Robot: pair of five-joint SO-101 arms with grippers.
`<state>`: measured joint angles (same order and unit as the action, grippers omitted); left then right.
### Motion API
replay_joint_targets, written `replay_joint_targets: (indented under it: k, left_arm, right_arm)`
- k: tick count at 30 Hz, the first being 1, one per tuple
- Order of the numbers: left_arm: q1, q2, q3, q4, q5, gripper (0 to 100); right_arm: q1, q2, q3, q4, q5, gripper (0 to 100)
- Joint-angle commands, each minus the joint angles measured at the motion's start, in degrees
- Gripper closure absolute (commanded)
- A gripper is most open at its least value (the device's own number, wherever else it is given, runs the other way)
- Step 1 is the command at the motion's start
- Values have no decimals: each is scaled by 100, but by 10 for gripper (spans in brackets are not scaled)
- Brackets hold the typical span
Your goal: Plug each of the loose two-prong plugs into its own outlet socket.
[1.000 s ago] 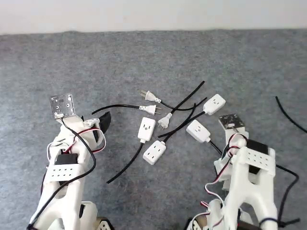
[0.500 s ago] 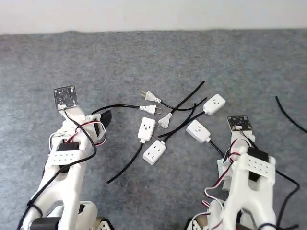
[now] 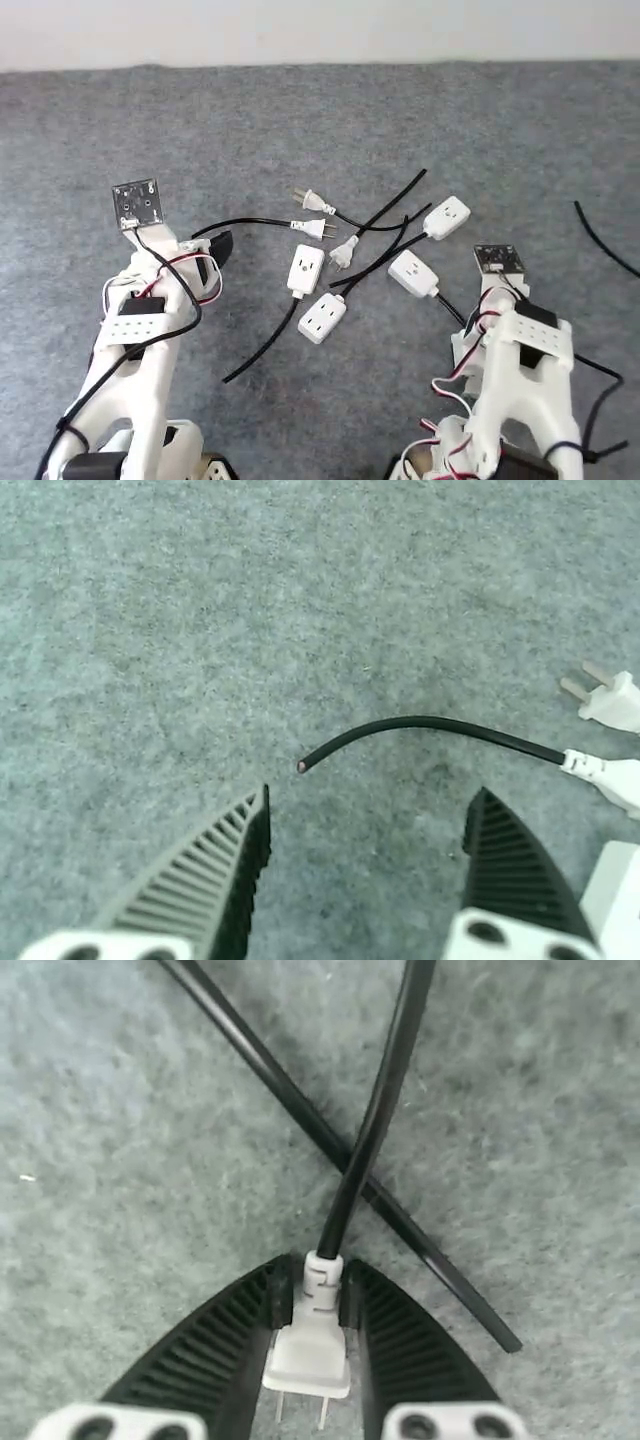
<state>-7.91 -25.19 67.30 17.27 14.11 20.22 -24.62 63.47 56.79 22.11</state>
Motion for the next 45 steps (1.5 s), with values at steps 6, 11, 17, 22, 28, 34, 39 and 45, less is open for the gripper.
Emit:
replay_joint_targets:
  k: [6,11,17,22,28,34,39,45]
  left_arm:
    - [0,0,-277,9,-53,702]
    - [0,0,-268,9,-53,702]
    - [0,0,-268,9,-53,702]
    - [0,0,-268,9,-53,702]
    - [0,0,-268,9,-53,702]
    - [35,0,-259,9,-53,702]
    - [44,0,-259,18,-62,702]
    - [448,-105,-277,659,-1204,702]
  right_arm:
    - [-75,303,-457,-101,-79,924]
    - [-84,321,-501,-119,-79,923]
    - [-84,321,-527,-215,-79,925]
    - [-57,321,-527,-215,-79,926]
    - [48,330,-527,-215,-88,994]
    - [127,330,-519,-189,-97,991]
    - [101,259,-519,-136,-97,991]
    - [-374,-567,-484,242,-132,991]
